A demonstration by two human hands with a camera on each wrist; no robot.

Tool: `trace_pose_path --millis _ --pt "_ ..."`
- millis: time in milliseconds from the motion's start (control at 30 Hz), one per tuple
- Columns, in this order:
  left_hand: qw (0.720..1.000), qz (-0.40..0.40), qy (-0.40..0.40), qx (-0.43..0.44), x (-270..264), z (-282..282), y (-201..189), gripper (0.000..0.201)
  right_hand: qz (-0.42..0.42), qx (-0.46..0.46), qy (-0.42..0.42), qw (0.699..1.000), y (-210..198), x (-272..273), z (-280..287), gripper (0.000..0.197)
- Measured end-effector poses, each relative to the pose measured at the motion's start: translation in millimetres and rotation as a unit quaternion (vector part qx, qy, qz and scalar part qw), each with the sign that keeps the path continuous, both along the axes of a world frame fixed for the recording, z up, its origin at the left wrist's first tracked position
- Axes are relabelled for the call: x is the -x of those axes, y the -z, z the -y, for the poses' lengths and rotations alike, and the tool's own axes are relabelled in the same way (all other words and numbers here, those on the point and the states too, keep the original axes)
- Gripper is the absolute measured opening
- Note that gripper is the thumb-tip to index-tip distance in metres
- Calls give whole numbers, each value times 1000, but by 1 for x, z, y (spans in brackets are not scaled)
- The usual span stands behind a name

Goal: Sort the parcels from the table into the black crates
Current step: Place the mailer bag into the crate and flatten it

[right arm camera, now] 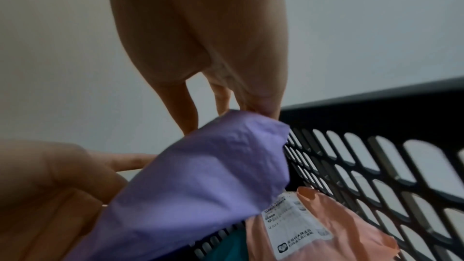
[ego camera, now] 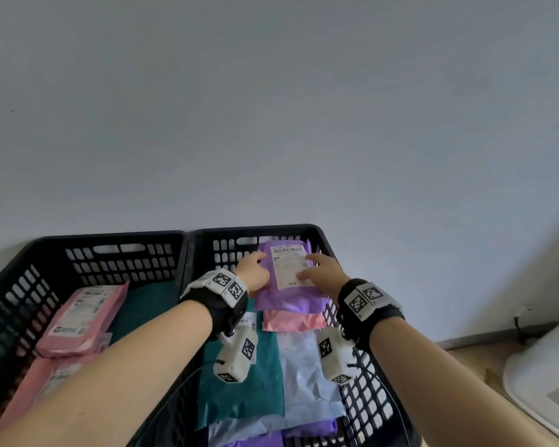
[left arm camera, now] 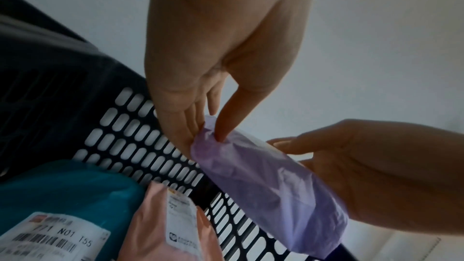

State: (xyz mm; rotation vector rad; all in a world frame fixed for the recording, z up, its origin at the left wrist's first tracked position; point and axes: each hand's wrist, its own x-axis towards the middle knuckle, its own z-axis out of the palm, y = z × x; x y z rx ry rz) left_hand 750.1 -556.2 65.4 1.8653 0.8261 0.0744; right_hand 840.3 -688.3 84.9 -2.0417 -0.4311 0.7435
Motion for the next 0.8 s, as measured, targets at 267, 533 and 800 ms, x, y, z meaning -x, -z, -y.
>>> trace_pose_path --millis 267,533,800 --pt "998 -58 16 30 -36 -23 46 69 -15 66 10 998 42 -28 -29 54" --pt "997 -53 46 10 -54 -20 93 62 -38 87 42 995 86 -43 -28 65" --pt "998 -19 15 61 -58 -17 136 59 -45 126 34 990 129 -50 -40 72"
